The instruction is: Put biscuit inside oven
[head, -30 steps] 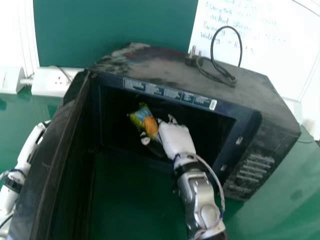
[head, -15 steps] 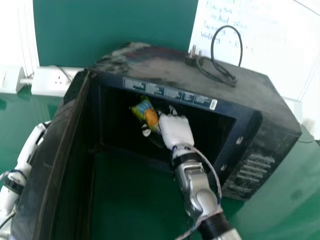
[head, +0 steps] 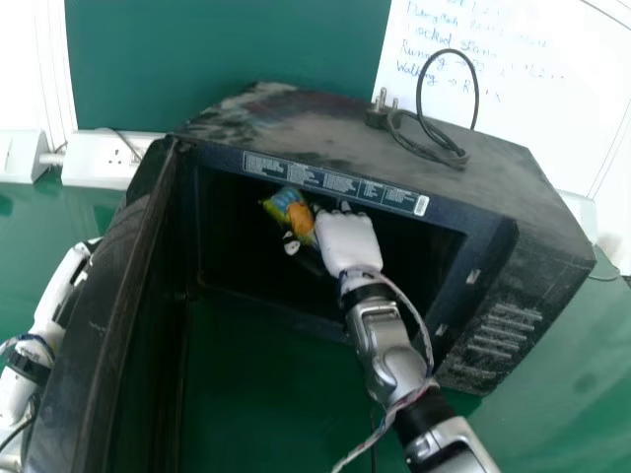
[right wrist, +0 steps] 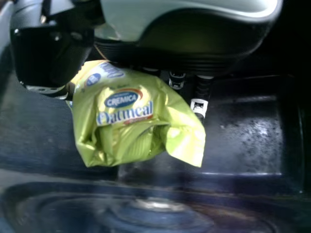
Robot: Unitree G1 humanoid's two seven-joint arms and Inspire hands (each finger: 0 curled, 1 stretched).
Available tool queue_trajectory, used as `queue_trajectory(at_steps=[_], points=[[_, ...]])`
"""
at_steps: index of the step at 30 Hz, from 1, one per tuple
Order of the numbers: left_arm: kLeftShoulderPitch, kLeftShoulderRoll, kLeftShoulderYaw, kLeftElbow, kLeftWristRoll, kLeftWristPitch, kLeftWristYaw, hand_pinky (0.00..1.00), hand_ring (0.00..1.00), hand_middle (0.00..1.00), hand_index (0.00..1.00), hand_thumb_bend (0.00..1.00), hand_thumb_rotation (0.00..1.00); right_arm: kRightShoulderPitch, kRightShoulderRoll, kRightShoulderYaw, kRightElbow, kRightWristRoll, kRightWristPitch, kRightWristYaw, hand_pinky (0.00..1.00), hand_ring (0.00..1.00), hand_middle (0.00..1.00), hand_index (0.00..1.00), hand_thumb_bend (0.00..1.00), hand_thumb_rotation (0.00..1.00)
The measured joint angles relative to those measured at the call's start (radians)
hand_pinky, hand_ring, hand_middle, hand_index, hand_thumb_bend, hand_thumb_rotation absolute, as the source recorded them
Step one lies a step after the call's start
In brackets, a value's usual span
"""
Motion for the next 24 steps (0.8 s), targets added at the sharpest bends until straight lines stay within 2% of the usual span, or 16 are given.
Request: queue_trajectory(at_steps=[4, 7, 9, 10, 11, 13, 15, 19, 24], points=[[0.0, 0.0, 0.0, 0.0, 0.0, 0.0, 0.0, 0.31, 0.38, 0.42, 0.48, 0.51, 0.06, 0.0, -0.001, 0.007, 0.006, 0.02, -0.003, -0.01, 0.34, 0.33, 0.41, 0.51, 0.52, 0.0], [0.0, 0.0, 0.0, 0.0, 0.0, 0.0, 0.0, 0.3, 0.37, 0.42, 0.48, 0.51, 0.06, 0.001, -0.008, 0.015, -0.001, 0.023, -0.001, -0.006, 0.38, 0.38, 0.42, 0.53, 0.52, 0.0], [0.0, 0.0, 0.0, 0.0, -0.002, 0.0, -0.001, 0.3, 0.38, 0.42, 0.48, 0.51, 0.06, 0.004, -0.016, 0.016, -0.039, 0.033, 0.011, 0.028, 0.4, 0.41, 0.47, 0.5, 0.53, 0.01], [0.0, 0.0, 0.0, 0.001, -0.002, -0.001, -0.002, 0.3, 0.38, 0.42, 0.48, 0.51, 0.06, 0.006, -0.021, 0.016, -0.065, 0.037, 0.023, 0.051, 0.42, 0.44, 0.48, 0.59, 0.54, 0.0], [0.0, 0.0, 0.0, 0.001, -0.002, -0.001, -0.003, 0.3, 0.38, 0.42, 0.48, 0.51, 0.06, 0.009, -0.026, 0.016, -0.091, 0.038, 0.036, 0.076, 0.45, 0.48, 0.52, 0.64, 0.66, 0.18], [0.0, 0.0, 0.0, 0.002, -0.002, -0.002, -0.004, 0.3, 0.38, 0.43, 0.48, 0.51, 0.06, 0.014, -0.036, 0.026, -0.155, 0.032, 0.079, 0.145, 0.53, 0.58, 0.64, 0.73, 0.77, 0.43], [0.0, 0.0, 0.0, 0.003, -0.002, -0.002, -0.004, 0.31, 0.38, 0.43, 0.48, 0.51, 0.06, 0.022, -0.045, 0.037, -0.216, 0.019, 0.126, 0.219, 0.59, 0.66, 0.71, 0.77, 0.82, 0.57], [0.0, 0.0, 0.0, 0.005, -0.002, -0.006, -0.006, 0.31, 0.38, 0.42, 0.48, 0.51, 0.06, 0.052, -0.063, 0.047, -0.349, -0.006, 0.212, 0.369, 0.67, 0.81, 0.87, 0.86, 0.86, 0.74], [0.0, 0.0, 0.0, 0.011, -0.003, -0.007, -0.007, 0.3, 0.38, 0.42, 0.48, 0.51, 0.06, 0.104, -0.087, 0.051, -0.493, -0.043, 0.278, 0.487, 0.75, 0.9, 0.94, 0.93, 0.86, 0.78]])
